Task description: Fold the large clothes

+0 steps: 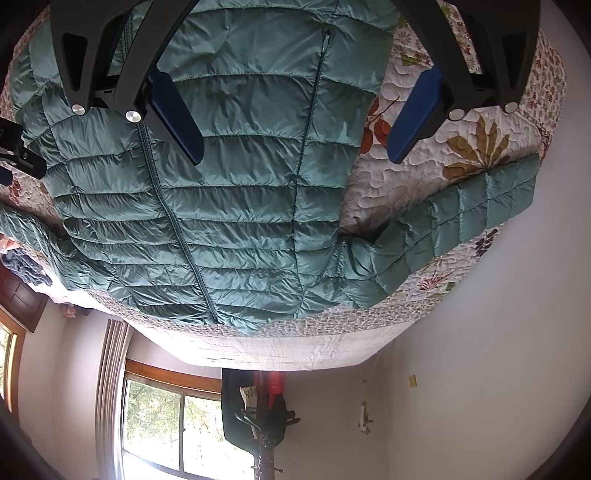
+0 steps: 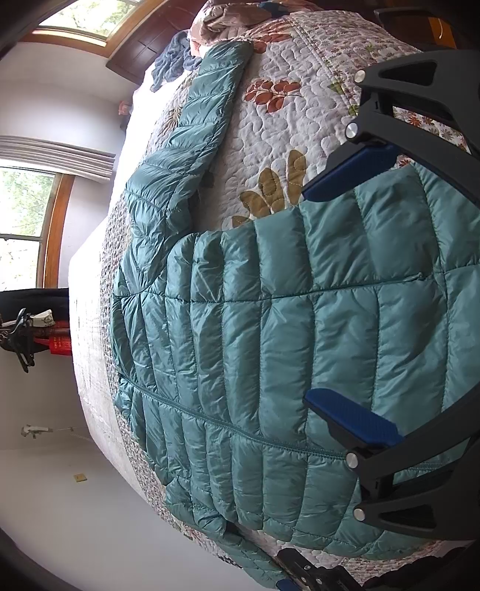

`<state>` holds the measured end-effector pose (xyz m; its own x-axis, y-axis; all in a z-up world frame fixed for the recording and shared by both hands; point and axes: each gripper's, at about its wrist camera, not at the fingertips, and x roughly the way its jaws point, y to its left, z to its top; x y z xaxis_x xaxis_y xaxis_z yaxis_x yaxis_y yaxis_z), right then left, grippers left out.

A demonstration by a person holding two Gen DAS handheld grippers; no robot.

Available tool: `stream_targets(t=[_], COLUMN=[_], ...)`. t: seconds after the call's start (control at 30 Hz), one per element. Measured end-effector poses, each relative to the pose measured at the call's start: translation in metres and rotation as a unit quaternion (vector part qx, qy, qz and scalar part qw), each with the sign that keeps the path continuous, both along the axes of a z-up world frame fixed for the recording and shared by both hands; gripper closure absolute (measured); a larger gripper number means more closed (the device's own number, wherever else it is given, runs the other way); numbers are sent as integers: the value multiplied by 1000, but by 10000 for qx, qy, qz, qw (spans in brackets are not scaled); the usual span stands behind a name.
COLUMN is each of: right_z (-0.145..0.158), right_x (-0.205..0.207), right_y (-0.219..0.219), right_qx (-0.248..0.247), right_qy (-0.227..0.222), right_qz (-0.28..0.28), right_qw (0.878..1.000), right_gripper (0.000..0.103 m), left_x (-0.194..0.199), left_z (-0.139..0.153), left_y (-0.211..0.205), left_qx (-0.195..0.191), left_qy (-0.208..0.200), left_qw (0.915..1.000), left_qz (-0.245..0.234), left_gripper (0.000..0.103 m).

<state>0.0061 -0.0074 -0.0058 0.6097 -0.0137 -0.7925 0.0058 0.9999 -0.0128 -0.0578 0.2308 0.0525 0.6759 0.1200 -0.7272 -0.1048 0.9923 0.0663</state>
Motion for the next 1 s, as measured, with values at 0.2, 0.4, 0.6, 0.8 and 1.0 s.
stream_targets(t=[0.2,0.4,0.6,0.8,1.0], right_z=[1,2,3,3,3], right_x=[0,0,0,1,2], right_y=[0,0,1,1,0], right_qx=[-6,-9,-14,-24,-30], right_qy=[-23,-22,-27,-31,-43], right_qz=[-2,-8,-7,-10,-14], right_qw=[10000,10000,10000,10000,10000], right_gripper=[3,3,3,3,3], left_x=[0,0,0,-1,0], left_z=[0,1,0,0,0], left_y=[0,-1,-1,-1,-1], left_qx=[11,10,12,16,20], left_qy=[-7,-4,-9,-7,-2], left_qw=[10000,10000,10000,10000,10000], left_qz=[0,0,5,2,10], left_gripper=[4,4,4,4,4])
